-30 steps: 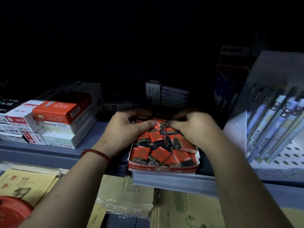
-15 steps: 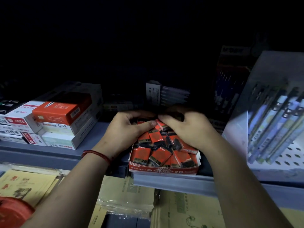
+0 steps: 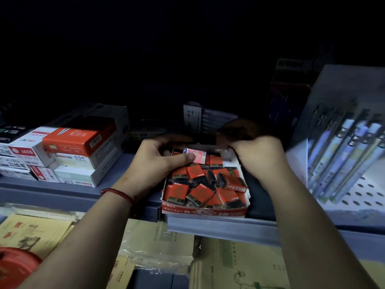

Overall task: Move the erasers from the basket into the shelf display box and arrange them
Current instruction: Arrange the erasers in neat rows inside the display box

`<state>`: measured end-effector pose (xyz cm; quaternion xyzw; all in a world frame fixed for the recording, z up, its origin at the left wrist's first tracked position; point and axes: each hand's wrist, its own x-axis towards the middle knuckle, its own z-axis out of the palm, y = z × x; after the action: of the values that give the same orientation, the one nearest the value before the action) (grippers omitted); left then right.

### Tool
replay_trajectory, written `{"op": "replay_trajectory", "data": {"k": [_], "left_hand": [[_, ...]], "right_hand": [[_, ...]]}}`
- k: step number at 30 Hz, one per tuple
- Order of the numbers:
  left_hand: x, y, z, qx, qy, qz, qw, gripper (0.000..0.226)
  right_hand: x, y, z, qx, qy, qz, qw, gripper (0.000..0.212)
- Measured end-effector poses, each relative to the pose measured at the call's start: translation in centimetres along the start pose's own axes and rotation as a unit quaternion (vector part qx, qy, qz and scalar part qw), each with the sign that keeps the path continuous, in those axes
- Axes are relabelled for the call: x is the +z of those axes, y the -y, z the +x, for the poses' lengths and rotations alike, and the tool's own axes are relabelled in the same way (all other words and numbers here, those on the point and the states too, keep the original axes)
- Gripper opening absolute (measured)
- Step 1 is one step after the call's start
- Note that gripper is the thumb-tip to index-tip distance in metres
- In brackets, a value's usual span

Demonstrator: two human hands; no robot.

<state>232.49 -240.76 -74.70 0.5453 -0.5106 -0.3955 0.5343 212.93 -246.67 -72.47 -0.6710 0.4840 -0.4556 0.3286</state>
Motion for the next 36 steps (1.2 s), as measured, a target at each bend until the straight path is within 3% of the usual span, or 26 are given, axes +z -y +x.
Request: {"op": "replay_trajectory", "data": {"k": [2,8,18,24,33,36], "left_hand": [[-0.1,0.0,0.0,-0.002,0.015,0.009,1.0,0.032],[0.0,-0.1,0.0,-0.011,0.028,0.026,0.999,0.029],[0.1,0.1,0.1,0.009,0.041,0.064,0.997,0.016],[0.1,0.2,0.1,-0.004,0.025,0.048,0.999,0.025],[0.0,0.2,0.2,-0.005,-0.021,-0.007,1.0,0.018],[0.0,0.2,0.1,-0.004,-0.02,-0.007,1.0,0.017]], "right_hand": [[-0.6,-0.1,0.1,-0.026,-0.012,-0.027,0.999,0.022],[-1.2,-0.3,0.1,-0.025,0.028,-0.068,0.997,0.043],[-1.0,-0.8,0.2,0.002,0.063,-0.147,0.987,0.021],[-1.0,-0.5,0.3,-0.006,0.08,-0.201,0.976,0.01],[-1.2,0.2,-0.2,0.01,0.095,-0.255,0.962,0.001],[-1.3,0.6,-0.3,0.02,0.109,-0.312,0.944,0.011]]}}
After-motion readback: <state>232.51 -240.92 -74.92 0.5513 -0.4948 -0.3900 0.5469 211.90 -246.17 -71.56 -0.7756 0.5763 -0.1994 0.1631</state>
